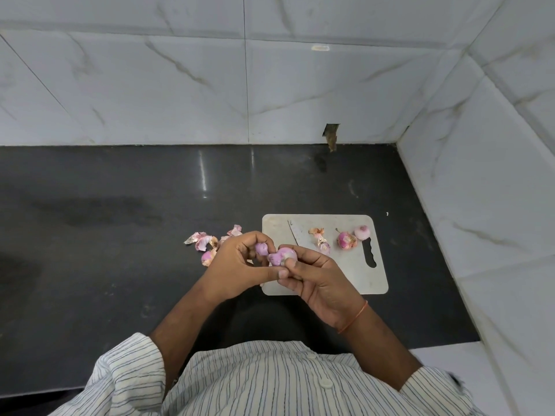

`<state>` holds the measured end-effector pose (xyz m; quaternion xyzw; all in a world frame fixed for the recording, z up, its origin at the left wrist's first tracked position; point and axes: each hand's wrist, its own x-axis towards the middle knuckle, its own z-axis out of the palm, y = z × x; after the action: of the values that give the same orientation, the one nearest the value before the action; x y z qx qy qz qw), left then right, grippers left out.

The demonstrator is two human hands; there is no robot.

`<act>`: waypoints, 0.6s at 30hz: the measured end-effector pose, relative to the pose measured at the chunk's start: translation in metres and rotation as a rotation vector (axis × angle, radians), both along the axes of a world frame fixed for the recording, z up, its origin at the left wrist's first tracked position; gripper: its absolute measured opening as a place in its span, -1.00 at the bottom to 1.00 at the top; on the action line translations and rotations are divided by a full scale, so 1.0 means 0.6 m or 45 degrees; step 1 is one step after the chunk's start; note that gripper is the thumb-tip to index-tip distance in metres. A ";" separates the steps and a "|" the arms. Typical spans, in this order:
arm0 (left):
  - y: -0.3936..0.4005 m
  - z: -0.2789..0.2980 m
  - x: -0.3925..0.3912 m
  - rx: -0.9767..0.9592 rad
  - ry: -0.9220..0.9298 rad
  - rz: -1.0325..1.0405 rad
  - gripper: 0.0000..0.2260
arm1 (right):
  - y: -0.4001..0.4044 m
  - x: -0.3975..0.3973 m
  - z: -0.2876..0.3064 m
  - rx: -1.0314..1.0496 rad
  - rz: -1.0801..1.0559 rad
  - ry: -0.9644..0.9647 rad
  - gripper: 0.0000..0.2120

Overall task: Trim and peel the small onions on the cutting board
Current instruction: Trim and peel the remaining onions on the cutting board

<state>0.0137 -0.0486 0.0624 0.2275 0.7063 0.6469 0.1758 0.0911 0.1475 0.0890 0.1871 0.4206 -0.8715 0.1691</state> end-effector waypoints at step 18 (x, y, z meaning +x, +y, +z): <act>0.004 0.007 -0.003 -0.153 0.224 0.065 -0.92 | 0.017 -0.010 0.003 0.245 0.026 -0.144 -0.78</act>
<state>0.0117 -0.0464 0.0666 0.2543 0.7620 0.5853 0.1099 0.0850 0.1575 0.0910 0.2470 0.4941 -0.8133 0.1826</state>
